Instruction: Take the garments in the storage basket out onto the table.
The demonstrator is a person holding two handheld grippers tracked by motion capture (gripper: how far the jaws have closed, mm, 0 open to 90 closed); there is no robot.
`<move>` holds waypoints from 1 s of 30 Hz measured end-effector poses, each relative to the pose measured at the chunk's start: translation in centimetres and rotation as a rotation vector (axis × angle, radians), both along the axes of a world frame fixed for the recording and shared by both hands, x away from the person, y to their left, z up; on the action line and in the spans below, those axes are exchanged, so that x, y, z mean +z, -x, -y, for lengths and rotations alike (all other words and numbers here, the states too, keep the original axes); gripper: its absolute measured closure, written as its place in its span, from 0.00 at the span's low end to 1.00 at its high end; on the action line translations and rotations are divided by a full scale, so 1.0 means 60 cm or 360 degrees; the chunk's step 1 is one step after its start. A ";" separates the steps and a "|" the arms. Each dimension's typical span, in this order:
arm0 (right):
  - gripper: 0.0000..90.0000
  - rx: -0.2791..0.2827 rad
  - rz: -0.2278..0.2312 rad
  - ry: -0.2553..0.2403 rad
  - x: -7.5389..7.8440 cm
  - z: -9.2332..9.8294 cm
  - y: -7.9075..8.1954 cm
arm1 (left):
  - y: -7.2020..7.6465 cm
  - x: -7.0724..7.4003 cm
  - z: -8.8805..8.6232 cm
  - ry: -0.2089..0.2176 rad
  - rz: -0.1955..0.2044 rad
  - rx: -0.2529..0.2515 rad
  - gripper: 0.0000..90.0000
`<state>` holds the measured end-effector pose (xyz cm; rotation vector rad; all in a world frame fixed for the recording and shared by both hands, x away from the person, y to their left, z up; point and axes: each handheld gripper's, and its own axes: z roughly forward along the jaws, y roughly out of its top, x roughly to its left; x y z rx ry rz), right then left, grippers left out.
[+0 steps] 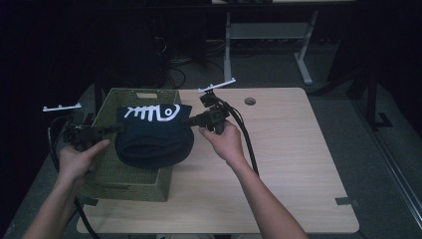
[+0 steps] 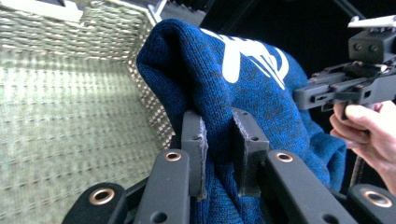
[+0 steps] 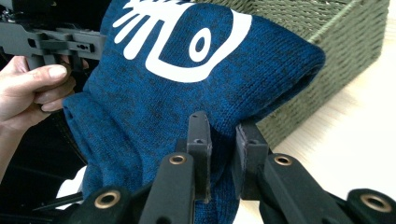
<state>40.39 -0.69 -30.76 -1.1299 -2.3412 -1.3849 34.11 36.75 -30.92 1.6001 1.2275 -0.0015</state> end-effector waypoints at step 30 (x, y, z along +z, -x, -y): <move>0.87 0.0055 -0.0058 -0.0050 -0.020 -0.118 -0.032 | -0.011 -0.010 -0.103 -0.0061 -0.0065 0.0144 0.85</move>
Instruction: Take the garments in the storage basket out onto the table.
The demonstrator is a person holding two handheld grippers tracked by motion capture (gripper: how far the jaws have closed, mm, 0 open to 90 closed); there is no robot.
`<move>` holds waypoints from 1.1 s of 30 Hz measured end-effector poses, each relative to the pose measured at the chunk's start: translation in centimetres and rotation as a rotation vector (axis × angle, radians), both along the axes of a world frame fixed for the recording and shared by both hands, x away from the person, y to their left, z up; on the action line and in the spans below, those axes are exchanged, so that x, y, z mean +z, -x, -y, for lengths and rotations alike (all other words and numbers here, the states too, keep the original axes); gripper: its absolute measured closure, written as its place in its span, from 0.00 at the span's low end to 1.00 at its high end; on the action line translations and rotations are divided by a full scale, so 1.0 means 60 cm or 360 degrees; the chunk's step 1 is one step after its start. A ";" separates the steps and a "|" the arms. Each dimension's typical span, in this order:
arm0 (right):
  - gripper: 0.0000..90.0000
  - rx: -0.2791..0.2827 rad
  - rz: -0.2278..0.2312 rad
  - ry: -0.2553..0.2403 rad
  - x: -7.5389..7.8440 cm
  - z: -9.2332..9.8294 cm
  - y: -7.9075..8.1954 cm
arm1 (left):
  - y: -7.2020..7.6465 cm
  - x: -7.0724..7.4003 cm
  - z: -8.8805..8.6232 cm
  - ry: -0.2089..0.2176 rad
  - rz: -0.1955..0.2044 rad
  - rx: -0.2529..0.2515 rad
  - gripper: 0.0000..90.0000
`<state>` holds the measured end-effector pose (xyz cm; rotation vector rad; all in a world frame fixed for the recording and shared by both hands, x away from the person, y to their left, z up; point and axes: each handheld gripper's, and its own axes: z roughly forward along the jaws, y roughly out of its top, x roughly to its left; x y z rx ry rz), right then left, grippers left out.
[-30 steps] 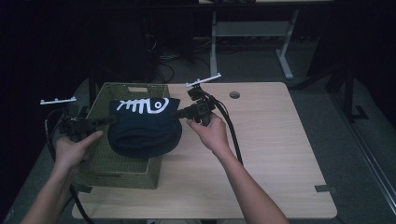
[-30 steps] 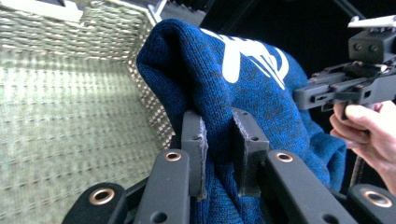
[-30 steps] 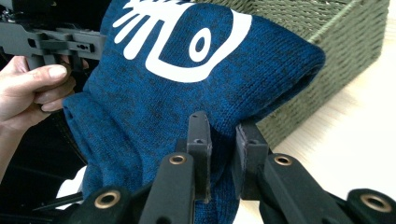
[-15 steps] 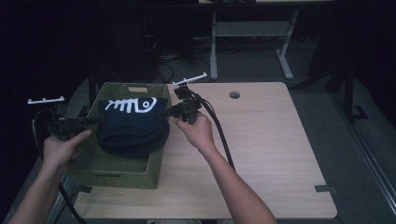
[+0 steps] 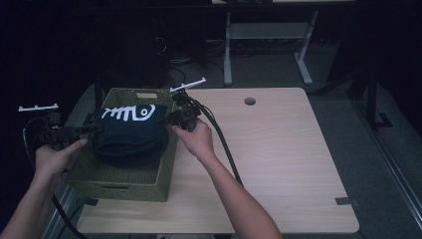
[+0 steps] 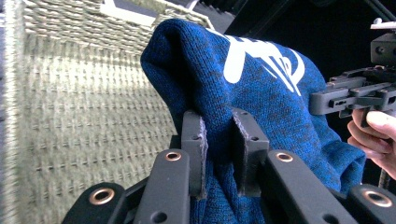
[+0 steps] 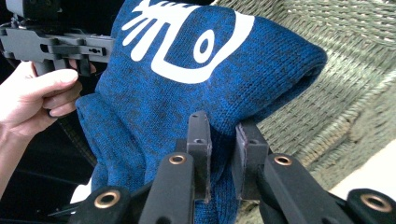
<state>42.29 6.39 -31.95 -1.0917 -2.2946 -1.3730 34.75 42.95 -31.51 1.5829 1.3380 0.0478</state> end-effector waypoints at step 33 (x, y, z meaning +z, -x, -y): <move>0.87 -0.0002 -0.0078 0.0137 -0.068 -0.056 -0.025 | -0.029 -0.065 -0.029 -0.0110 -0.0158 0.0065 0.84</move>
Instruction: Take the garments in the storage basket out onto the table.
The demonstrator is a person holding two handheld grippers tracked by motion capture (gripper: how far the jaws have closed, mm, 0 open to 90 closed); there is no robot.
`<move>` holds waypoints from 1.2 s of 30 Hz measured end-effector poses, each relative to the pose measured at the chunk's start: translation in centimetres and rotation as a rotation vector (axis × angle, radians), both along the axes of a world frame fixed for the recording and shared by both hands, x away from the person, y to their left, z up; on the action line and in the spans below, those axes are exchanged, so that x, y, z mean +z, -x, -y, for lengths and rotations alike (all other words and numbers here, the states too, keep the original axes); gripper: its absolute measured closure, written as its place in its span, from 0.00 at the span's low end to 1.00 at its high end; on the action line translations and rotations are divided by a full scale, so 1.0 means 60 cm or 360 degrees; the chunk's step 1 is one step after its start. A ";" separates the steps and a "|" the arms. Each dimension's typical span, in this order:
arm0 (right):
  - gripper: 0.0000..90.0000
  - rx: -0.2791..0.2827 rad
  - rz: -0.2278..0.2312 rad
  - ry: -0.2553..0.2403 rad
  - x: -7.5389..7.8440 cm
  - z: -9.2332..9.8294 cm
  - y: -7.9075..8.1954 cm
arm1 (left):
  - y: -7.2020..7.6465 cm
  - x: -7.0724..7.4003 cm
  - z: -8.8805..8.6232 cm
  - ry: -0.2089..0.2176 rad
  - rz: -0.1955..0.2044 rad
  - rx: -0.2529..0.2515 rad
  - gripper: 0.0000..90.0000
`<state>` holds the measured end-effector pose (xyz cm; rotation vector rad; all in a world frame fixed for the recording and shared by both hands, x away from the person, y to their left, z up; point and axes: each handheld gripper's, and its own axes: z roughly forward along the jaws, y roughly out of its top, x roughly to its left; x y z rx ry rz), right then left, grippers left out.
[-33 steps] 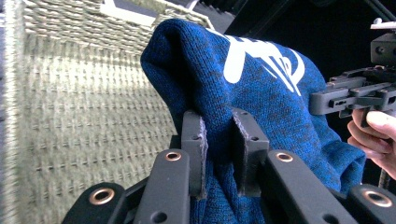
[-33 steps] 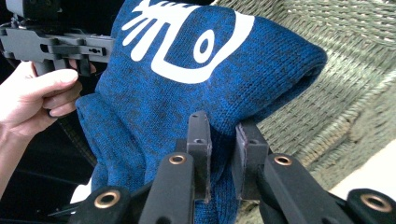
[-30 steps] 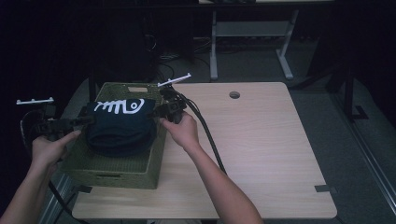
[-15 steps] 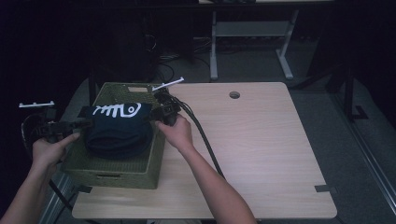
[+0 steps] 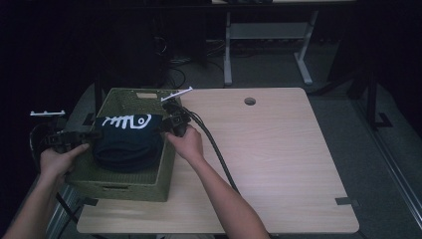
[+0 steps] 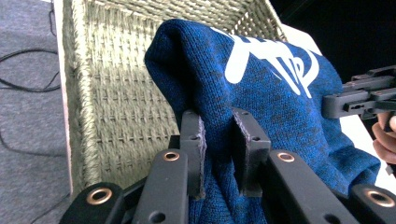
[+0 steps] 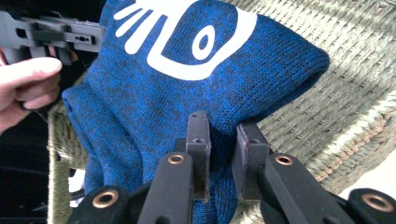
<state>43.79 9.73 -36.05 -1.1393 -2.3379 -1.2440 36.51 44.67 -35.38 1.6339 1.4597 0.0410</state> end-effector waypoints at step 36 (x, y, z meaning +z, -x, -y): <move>0.73 -0.0061 0.0021 0.0070 -0.008 0.001 -0.002 | -0.014 -0.005 0.003 -0.0175 -0.0038 0.0107 0.69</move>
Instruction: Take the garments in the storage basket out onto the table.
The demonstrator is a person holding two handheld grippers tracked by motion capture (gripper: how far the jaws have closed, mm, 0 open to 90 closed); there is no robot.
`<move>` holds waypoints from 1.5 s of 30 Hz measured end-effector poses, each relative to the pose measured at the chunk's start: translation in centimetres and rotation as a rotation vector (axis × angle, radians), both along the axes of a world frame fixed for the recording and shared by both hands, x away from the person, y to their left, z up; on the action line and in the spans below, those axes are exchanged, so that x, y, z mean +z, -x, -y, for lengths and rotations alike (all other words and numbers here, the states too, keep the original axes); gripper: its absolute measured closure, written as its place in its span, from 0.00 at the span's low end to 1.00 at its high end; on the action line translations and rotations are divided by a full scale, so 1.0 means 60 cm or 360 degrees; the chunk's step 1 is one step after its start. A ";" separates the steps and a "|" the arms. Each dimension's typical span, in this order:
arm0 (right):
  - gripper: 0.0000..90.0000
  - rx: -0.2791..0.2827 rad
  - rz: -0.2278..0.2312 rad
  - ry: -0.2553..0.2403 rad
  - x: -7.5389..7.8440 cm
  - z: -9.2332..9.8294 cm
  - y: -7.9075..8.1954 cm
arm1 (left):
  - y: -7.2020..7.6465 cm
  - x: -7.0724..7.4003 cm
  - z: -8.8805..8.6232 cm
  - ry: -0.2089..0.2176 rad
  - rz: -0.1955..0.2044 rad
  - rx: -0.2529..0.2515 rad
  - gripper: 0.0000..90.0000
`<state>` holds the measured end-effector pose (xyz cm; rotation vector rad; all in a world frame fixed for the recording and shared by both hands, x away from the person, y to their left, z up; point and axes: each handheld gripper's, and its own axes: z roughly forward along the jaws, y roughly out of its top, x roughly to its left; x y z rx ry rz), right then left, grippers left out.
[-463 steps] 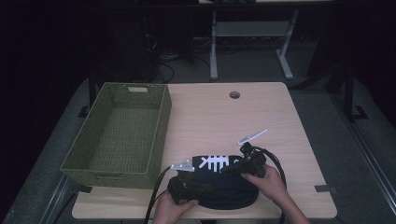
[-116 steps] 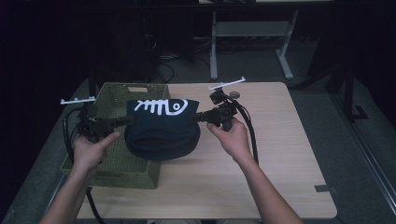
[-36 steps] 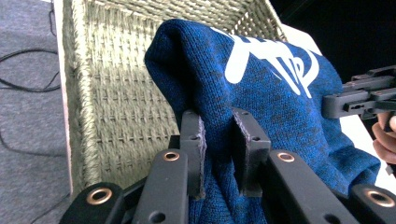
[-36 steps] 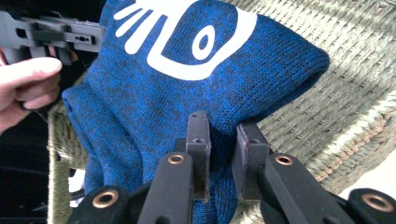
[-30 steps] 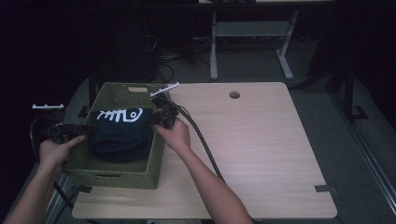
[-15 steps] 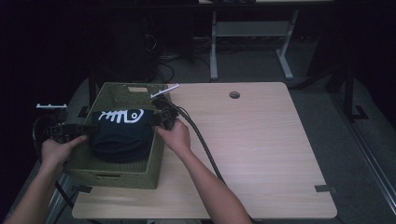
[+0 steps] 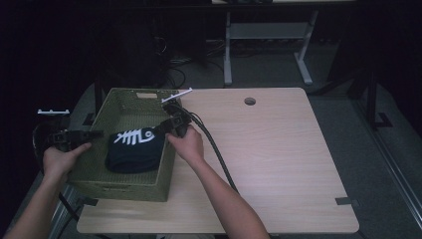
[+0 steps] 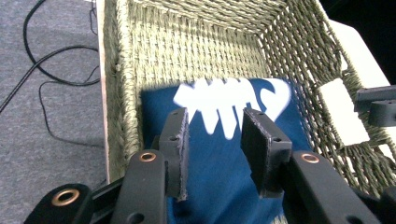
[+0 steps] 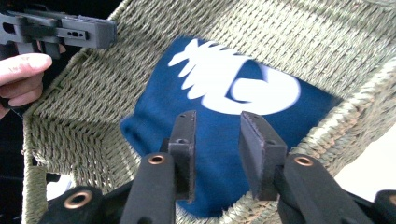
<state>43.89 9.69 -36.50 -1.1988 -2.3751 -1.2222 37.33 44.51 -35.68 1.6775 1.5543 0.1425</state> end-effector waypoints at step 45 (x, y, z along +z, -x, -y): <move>0.47 -0.0074 0.0079 -0.0221 0.044 0.184 0.018 | 0.105 0.064 0.107 0.0074 0.0264 -0.0011 0.58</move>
